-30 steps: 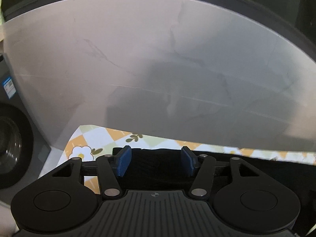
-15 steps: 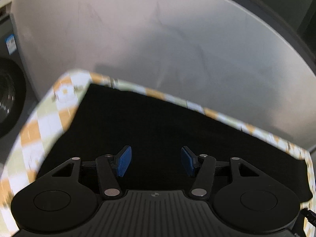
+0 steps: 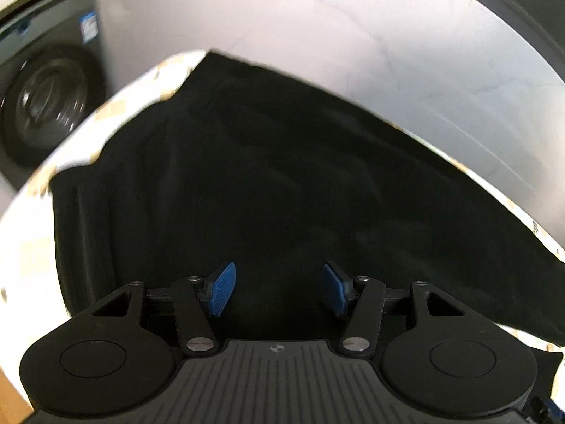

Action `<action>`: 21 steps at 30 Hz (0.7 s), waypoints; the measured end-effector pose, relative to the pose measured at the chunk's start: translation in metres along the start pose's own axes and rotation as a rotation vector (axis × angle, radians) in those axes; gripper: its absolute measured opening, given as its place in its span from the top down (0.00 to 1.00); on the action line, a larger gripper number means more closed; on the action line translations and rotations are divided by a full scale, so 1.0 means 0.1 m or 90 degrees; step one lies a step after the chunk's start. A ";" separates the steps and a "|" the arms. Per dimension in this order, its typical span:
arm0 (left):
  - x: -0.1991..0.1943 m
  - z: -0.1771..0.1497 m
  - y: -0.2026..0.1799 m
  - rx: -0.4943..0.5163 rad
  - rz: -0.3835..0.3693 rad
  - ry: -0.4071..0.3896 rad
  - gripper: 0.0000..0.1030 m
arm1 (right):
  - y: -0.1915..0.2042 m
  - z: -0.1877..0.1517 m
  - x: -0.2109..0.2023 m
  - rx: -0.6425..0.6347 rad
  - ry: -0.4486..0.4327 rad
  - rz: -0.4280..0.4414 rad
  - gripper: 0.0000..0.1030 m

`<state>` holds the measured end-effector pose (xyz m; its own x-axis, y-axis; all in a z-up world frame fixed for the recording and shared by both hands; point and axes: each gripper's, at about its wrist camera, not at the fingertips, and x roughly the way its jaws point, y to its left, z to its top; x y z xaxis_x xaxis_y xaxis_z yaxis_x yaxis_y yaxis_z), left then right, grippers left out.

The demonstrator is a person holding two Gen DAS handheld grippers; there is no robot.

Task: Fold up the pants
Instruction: 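Lift both open grippers above the folded pants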

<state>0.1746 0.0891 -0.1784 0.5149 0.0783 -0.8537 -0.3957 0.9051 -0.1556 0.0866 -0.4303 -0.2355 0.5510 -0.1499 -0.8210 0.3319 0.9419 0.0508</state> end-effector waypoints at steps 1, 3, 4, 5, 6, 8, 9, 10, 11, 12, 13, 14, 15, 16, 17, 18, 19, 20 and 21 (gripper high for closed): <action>-0.02 -0.10 -0.06 -0.001 0.003 0.004 0.44 | -0.08 -0.06 -0.05 -0.002 -0.007 0.006 0.39; -0.07 -0.27 -0.20 -0.001 0.008 0.015 0.44 | -0.24 -0.16 -0.12 -0.003 -0.008 0.007 0.39; -0.09 -0.36 -0.26 -0.001 0.005 0.018 0.44 | -0.32 -0.20 -0.17 -0.003 -0.008 0.008 0.39; -0.11 -0.43 -0.33 0.001 0.002 0.020 0.44 | -0.39 -0.26 -0.22 0.000 -0.011 0.012 0.39; -0.14 -0.48 -0.39 0.007 0.000 0.021 0.44 | -0.44 -0.30 -0.27 0.003 -0.013 0.016 0.39; -0.19 -0.58 -0.50 0.023 -0.002 0.023 0.44 | -0.55 -0.39 -0.36 0.014 -0.012 0.025 0.39; -0.20 -0.63 -0.53 0.026 -0.003 0.025 0.44 | -0.59 -0.42 -0.40 0.019 -0.011 0.029 0.39; -0.21 -0.67 -0.56 0.029 -0.004 0.026 0.44 | -0.61 -0.46 -0.44 0.023 -0.009 0.028 0.39; -0.22 -0.71 -0.58 0.029 -0.004 0.026 0.45 | -0.63 -0.50 -0.47 0.025 -0.007 0.027 0.39; -0.25 -0.76 -0.60 0.030 -0.004 0.027 0.45 | -0.66 -0.54 -0.50 0.028 -0.006 0.027 0.39; -0.25 -0.79 -0.62 0.032 -0.004 0.028 0.45 | -0.67 -0.57 -0.52 0.031 -0.006 0.027 0.39; -0.26 -0.80 -0.66 0.034 -0.005 0.029 0.45 | -0.68 -0.60 -0.55 0.035 -0.006 0.025 0.39; -0.26 -0.82 -0.66 0.037 -0.005 0.030 0.45 | -0.68 -0.63 -0.58 0.041 -0.005 0.024 0.39; -0.25 -0.83 -0.66 0.039 -0.005 0.031 0.46 | -0.69 -0.65 -0.59 0.046 -0.003 0.024 0.39; -0.22 -0.83 -0.65 0.041 -0.006 0.033 0.46 | -0.69 -0.67 -0.60 0.053 -0.001 0.022 0.39; -0.22 -0.81 -0.65 0.043 -0.008 0.036 0.46 | -0.70 -0.69 -0.61 0.060 0.000 0.019 0.39; -0.21 -0.82 -0.63 0.045 -0.010 0.039 0.47 | -0.70 -0.71 -0.60 0.070 0.003 0.017 0.39; -0.19 -0.82 -0.63 0.048 -0.013 0.043 0.47 | -0.69 -0.72 -0.59 0.079 0.007 0.015 0.39; -0.19 -0.82 -0.61 0.052 -0.015 0.046 0.47 | -0.69 -0.73 -0.57 0.090 0.013 0.012 0.39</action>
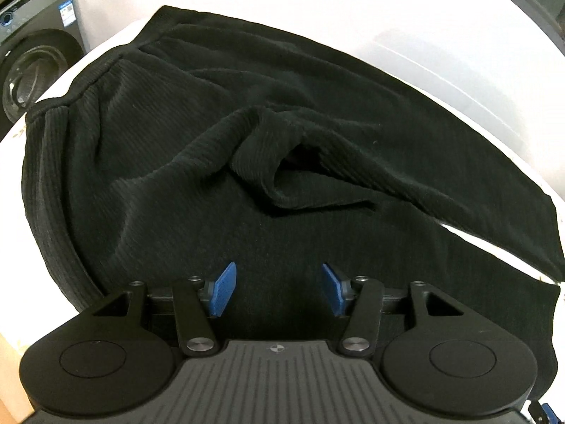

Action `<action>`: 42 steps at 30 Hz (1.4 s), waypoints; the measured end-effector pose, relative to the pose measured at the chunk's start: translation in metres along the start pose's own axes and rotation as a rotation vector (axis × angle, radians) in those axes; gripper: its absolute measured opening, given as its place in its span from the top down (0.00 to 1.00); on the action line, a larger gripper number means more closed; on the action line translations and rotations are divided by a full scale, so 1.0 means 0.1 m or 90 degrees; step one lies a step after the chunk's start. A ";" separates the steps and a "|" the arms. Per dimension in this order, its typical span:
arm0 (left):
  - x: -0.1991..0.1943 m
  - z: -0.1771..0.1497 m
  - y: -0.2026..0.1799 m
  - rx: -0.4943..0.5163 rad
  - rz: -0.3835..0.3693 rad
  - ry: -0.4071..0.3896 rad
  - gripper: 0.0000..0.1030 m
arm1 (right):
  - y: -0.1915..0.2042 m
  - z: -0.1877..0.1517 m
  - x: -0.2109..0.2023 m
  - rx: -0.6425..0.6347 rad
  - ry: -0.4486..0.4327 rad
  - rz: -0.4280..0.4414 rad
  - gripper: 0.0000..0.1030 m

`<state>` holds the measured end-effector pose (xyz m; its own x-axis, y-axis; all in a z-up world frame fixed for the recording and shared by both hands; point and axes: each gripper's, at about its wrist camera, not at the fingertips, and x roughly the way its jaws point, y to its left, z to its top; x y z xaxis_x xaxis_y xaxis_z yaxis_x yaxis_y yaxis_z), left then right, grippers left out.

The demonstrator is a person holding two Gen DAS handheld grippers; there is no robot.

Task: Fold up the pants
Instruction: 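Lift both open grippers above the folded pants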

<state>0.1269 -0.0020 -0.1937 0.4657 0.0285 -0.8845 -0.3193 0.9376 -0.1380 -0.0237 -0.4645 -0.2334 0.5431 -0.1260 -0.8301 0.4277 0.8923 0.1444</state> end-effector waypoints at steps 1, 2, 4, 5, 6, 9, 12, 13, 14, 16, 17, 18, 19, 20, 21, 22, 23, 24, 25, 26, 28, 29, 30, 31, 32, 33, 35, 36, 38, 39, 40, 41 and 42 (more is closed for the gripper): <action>0.00 0.00 0.03 0.003 -0.001 0.003 0.47 | 0.00 -0.01 0.02 0.014 0.007 -0.002 0.39; -0.01 -0.01 0.07 0.004 -0.002 0.003 0.47 | 0.01 -0.01 0.04 0.032 0.014 -0.001 0.39; -0.05 -0.03 0.17 0.003 -0.005 -0.003 0.47 | 0.03 -0.05 0.02 0.060 0.017 0.018 0.39; -0.07 -0.05 0.24 0.001 -0.003 -0.008 0.47 | 0.07 -0.06 0.01 0.064 0.018 0.028 0.39; -0.07 -0.07 0.32 -0.004 0.002 -0.008 0.48 | 0.11 -0.06 0.00 0.064 0.019 0.029 0.39; -0.06 -0.11 0.59 -0.041 0.010 0.009 0.58 | 0.27 -0.08 0.01 0.070 0.016 0.037 0.39; -0.08 -0.11 0.88 -0.086 0.006 0.019 0.61 | 0.40 -0.08 0.05 0.086 0.013 0.040 0.39; -0.10 -0.10 0.98 -0.102 0.000 0.019 0.64 | 0.44 -0.08 0.05 0.091 0.008 0.036 0.39; -0.11 -0.10 1.09 -0.123 -0.010 0.018 0.65 | 0.47 -0.09 0.05 0.099 0.005 0.037 0.39; -0.15 -0.09 1.32 -0.167 -0.028 0.015 0.68 | 0.53 -0.10 0.05 0.116 0.001 0.045 0.39; -0.17 -0.09 1.43 -0.186 -0.036 0.013 0.69 | 0.56 -0.11 0.04 0.125 -0.002 0.050 0.39; -0.17 -0.09 1.52 -0.200 -0.043 0.011 0.70 | 0.59 -0.12 0.03 0.134 -0.004 0.054 0.38; -0.18 -0.09 1.59 -0.215 -0.051 0.010 0.71 | 0.61 -0.13 0.03 0.141 -0.005 0.055 0.38; -0.19 -0.09 1.68 -0.233 -0.059 0.008 0.72 | 0.64 -0.14 0.03 0.145 -0.008 0.055 0.38; -0.19 -0.09 1.72 -0.247 -0.062 0.005 0.72 | 0.67 -0.15 0.02 0.149 -0.009 0.054 0.38; -0.20 -0.09 1.79 -0.260 -0.066 0.001 0.72 | 0.69 -0.14 0.05 0.151 -0.010 0.052 0.38; -0.21 -0.09 1.83 -0.270 -0.069 -0.003 0.72 | 0.71 -0.14 0.04 0.154 -0.010 0.049 0.38; -0.22 -0.09 1.88 -0.281 -0.074 -0.010 0.72 | 0.72 -0.14 0.04 0.158 -0.011 0.046 0.38; -0.23 -0.09 1.93 -0.289 -0.077 -0.015 0.72 | 0.72 -0.13 0.05 0.162 -0.010 0.045 0.38; -0.25 -0.09 1.98 -0.300 -0.080 -0.023 0.72 | 0.73 -0.13 0.05 0.168 -0.010 0.043 0.39; -0.27 -0.07 2.06 -0.322 -0.080 -0.037 0.72 | 0.72 -0.11 0.05 0.178 -0.010 0.039 0.39; -0.28 -0.07 2.10 -0.331 -0.080 -0.045 0.72 | 0.72 -0.11 0.05 0.183 -0.010 0.038 0.39; -0.29 -0.06 2.18 -0.338 -0.076 -0.052 0.72 | 0.72 -0.11 0.03 0.187 -0.010 0.038 0.39; -0.31 -0.05 2.22 -0.342 -0.063 -0.057 0.72 | 0.73 -0.11 0.02 0.191 -0.010 0.038 0.39; -0.32 -0.04 2.27 -0.348 -0.052 -0.063 0.72 | 0.73 -0.09 0.03 0.193 -0.010 0.038 0.39; -0.32 -0.03 2.32 -0.358 -0.048 -0.067 0.72 | 0.73 -0.09 0.03 0.196 -0.010 0.038 0.39; -0.29 -0.01 2.40 -0.376 -0.052 -0.060 0.72 | 0.74 -0.10 -0.02 0.195 -0.010 0.036 0.39; -0.28 -0.01 2.43 -0.384 -0.054 -0.058 0.72 | 0.73 -0.09 0.00 0.195 -0.010 0.035 0.39; -0.22 -0.01 2.48 -0.394 -0.060 -0.054 0.72 | 0.74 -0.10 0.00 0.194 -0.010 0.032 0.39; -0.18 -0.01 2.48 -0.399 -0.065 -0.048 0.72 | 0.73 -0.09 0.02 0.195 -0.010 0.031 0.39; -0.15 -0.03 2.49 -0.409 -0.072 -0.041 0.72 | 0.73 -0.09 0.01 0.196 -0.011 0.029 0.39; -0.11 -0.04 2.50 -0.418 -0.076 -0.034 0.72 | 0.71 -0.08 0.03 0.196 -0.013 0.027 0.40; -0.08 -0.08 2.51 -0.424 -0.077 -0.031 0.72 | 0.70 -0.08 0.03 0.196 -0.014 0.025 0.39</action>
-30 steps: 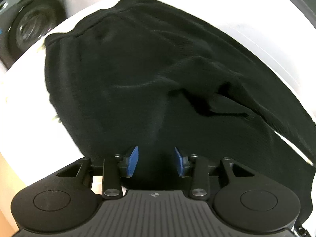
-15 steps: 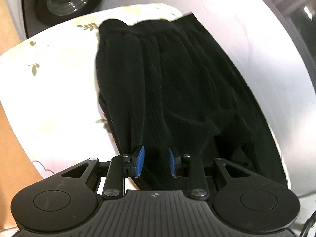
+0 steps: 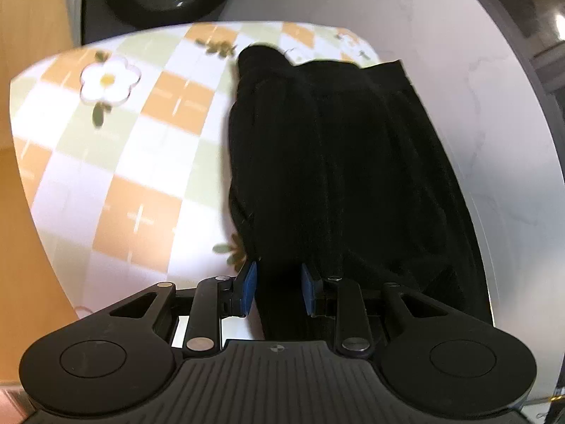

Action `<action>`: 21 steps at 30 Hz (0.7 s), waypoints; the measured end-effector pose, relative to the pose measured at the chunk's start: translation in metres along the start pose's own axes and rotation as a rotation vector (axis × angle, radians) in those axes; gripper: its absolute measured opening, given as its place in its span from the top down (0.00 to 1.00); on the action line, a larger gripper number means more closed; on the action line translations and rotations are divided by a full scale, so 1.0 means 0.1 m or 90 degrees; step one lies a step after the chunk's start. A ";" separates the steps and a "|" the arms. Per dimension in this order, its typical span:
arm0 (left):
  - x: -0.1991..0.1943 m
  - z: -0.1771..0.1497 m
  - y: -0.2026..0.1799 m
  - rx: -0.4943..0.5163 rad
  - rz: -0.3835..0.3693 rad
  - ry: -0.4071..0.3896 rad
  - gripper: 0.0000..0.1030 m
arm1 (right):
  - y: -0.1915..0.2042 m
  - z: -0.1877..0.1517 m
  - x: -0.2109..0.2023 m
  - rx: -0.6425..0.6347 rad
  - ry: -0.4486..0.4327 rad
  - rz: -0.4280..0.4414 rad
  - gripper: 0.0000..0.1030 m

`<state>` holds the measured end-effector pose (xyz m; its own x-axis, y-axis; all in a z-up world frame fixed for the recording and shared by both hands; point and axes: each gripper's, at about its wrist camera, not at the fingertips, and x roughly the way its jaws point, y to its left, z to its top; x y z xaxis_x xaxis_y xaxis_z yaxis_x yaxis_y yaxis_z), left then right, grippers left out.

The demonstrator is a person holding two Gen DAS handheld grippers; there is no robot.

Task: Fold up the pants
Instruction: 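Lift both open grippers above the folded pants, then lower both grippers onto the black pants leg ends and close on them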

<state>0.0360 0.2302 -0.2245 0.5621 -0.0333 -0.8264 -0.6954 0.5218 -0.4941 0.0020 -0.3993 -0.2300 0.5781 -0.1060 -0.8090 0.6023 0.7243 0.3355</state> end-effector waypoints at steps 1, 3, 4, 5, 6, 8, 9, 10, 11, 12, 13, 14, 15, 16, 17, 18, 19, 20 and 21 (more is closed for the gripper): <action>0.02 -0.02 0.03 -0.006 -0.001 0.003 0.72 | 0.00 0.00 -0.01 0.000 -0.002 -0.002 0.40; 0.08 -0.04 0.07 -0.016 -0.005 0.005 0.72 | -0.02 0.02 0.00 0.003 -0.007 -0.006 0.39; 0.10 -0.05 0.08 -0.019 -0.005 0.004 0.72 | -0.04 0.04 0.01 0.007 -0.010 -0.009 0.39; 0.15 -0.05 0.09 -0.021 -0.006 0.003 0.72 | -0.06 0.05 0.01 0.014 -0.015 -0.012 0.40; 0.17 -0.05 0.09 -0.024 -0.006 0.001 0.72 | -0.08 0.07 0.02 0.024 -0.019 -0.014 0.40; 0.19 -0.05 0.05 -0.014 -0.002 -0.003 0.85 | -0.12 0.10 0.03 0.047 -0.029 -0.017 0.49; 0.16 -0.05 -0.01 0.008 0.006 -0.007 0.85 | -0.14 0.13 0.04 0.058 -0.028 -0.018 0.68; 0.12 -0.06 -0.07 0.029 0.020 -0.017 0.86 | -0.14 0.15 0.05 0.067 -0.025 -0.020 0.77; 0.08 -0.07 -0.12 0.040 0.025 -0.029 0.87 | -0.15 0.18 0.05 0.078 -0.024 -0.018 0.82; 0.02 -0.08 -0.17 0.047 0.024 -0.039 0.87 | -0.14 0.21 0.01 0.087 -0.034 -0.012 0.86; -0.05 -0.08 -0.21 0.053 0.021 -0.051 0.87 | -0.11 0.23 -0.06 0.089 -0.051 -0.006 0.87; -0.12 -0.08 -0.26 0.060 0.017 -0.062 0.87 | -0.06 0.26 -0.17 0.083 -0.075 0.000 0.87; -0.20 -0.09 -0.31 0.067 0.012 -0.071 0.87 | -0.01 0.30 -0.30 0.072 -0.098 0.005 0.88; -0.28 -0.09 -0.36 0.075 0.005 -0.082 0.87 | 0.04 0.34 -0.44 0.061 -0.124 0.013 0.88; -0.36 -0.09 -0.42 0.085 -0.004 -0.092 0.87 | 0.06 0.38 -0.58 0.052 -0.149 0.020 0.88; -0.41 -0.09 -0.46 0.092 -0.011 -0.100 0.87 | 0.10 0.44 -0.73 0.043 -0.171 0.020 0.88; -0.46 -0.09 -0.52 0.100 -0.022 -0.107 0.87 | 0.12 0.50 -0.83 0.038 -0.186 0.016 0.89; -0.48 -0.09 -0.57 0.106 -0.030 -0.111 0.87 | 0.14 0.57 -0.89 0.039 -0.194 0.014 0.89; -0.46 -0.08 -0.61 0.111 -0.037 -0.111 0.87 | 0.13 0.65 -0.91 0.042 -0.190 0.013 0.89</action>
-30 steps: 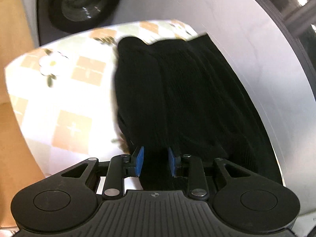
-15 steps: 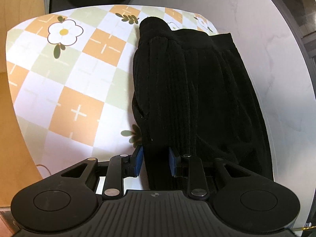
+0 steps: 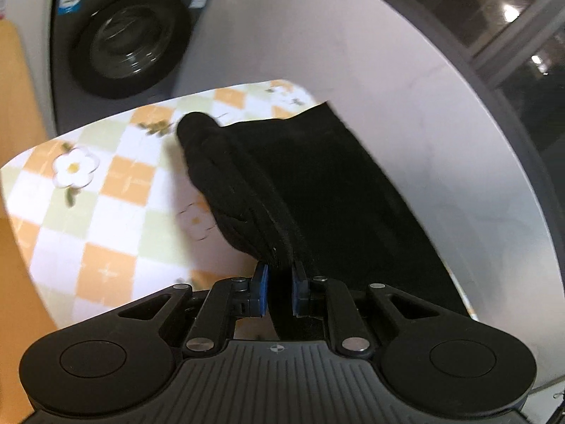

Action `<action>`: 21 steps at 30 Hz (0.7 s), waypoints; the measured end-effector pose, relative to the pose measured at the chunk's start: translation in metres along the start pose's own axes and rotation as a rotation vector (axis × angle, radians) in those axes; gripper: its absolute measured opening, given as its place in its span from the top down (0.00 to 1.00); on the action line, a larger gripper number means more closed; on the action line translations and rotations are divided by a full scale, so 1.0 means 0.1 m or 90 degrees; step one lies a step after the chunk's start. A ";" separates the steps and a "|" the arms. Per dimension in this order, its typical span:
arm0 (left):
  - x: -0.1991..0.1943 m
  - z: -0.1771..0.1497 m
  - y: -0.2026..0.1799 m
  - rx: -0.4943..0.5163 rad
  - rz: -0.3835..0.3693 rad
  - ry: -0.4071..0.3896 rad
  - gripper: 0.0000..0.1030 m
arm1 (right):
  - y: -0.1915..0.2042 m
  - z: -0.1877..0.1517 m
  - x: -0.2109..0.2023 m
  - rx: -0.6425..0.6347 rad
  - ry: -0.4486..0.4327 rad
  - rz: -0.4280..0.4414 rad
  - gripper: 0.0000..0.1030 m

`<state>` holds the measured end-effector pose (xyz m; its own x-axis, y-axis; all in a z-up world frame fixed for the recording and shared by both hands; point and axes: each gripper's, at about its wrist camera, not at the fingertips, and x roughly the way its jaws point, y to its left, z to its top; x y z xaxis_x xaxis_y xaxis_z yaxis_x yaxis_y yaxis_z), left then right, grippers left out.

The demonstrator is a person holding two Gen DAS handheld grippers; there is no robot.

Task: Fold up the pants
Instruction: 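Lower both grippers onto the black pants leg ends and close on them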

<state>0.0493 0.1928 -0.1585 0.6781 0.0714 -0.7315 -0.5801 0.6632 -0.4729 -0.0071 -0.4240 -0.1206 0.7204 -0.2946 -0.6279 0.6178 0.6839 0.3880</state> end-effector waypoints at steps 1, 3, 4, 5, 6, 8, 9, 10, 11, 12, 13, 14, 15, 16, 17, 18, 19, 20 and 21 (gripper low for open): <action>0.06 0.01 -0.05 0.004 -0.006 0.003 0.87 | -0.01 0.07 0.05 0.005 0.013 -0.006 0.89; 0.23 0.00 -0.13 0.006 -0.003 0.012 0.87 | -0.02 0.11 0.26 0.005 0.054 -0.021 0.89; 0.34 0.00 -0.18 0.010 -0.002 0.018 0.87 | -0.02 0.10 0.40 -0.004 0.074 -0.033 0.88; 0.44 0.01 -0.21 0.012 0.000 0.023 0.87 | -0.01 0.09 0.53 -0.015 0.096 -0.041 0.88; 0.55 0.01 -0.26 0.015 0.004 0.028 0.87 | -0.01 0.05 0.66 -0.021 0.114 -0.048 0.88; 0.78 0.04 -0.34 0.026 0.014 0.033 0.86 | -0.03 0.00 0.93 -0.022 0.143 -0.061 0.87; 0.87 0.04 -0.39 0.030 0.021 0.032 0.86 | -0.03 -0.04 1.02 -0.021 0.154 -0.062 0.85; 0.97 0.06 -0.42 0.029 0.029 0.035 0.86 | -0.03 -0.06 1.10 -0.018 0.157 -0.064 0.82; 1.06 0.08 -0.45 0.025 0.036 0.038 0.86 | -0.03 -0.08 1.15 -0.014 0.162 -0.063 0.76; 1.12 0.10 -0.47 0.020 0.041 0.041 0.86 | -0.04 -0.08 1.18 -0.009 0.164 -0.064 0.75; 1.17 0.10 -0.48 0.019 0.045 0.044 0.86 | -0.04 -0.07 1.16 -0.004 0.162 -0.061 0.74; 1.19 0.10 -0.50 0.021 0.048 0.045 0.86 | -0.05 -0.05 1.15 -0.001 0.157 -0.052 0.68; 1.21 0.09 -0.53 0.023 0.051 0.046 0.86 | -0.07 -0.03 1.10 0.002 0.149 -0.042 0.61; 1.22 0.09 -0.54 0.025 0.053 0.046 0.86 | -0.09 -0.02 1.04 0.003 0.141 -0.035 0.59; 1.23 0.08 -0.54 0.025 0.055 0.046 0.86 | -0.11 0.00 0.97 0.001 0.133 -0.033 0.57; 1.24 0.07 -0.53 0.024 0.058 0.047 0.86 | -0.12 0.00 0.89 0.000 0.125 -0.032 0.57; 1.25 0.06 -0.52 0.021 0.060 0.047 0.86 | -0.13 0.01 0.83 0.003 0.118 -0.033 0.57; 1.24 0.05 -0.49 0.019 0.063 0.046 0.86 | -0.17 0.02 0.79 0.009 0.113 -0.034 0.57; 1.21 0.02 -0.49 0.020 0.065 0.044 0.86 | -0.20 0.01 0.75 0.018 0.109 -0.035 0.57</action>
<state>0.1603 0.1702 -0.2227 0.5829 0.0892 -0.8076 -0.6297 0.6778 -0.3796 0.0349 -0.4610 -0.1751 0.6228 -0.2105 -0.7535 0.6650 0.6498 0.3680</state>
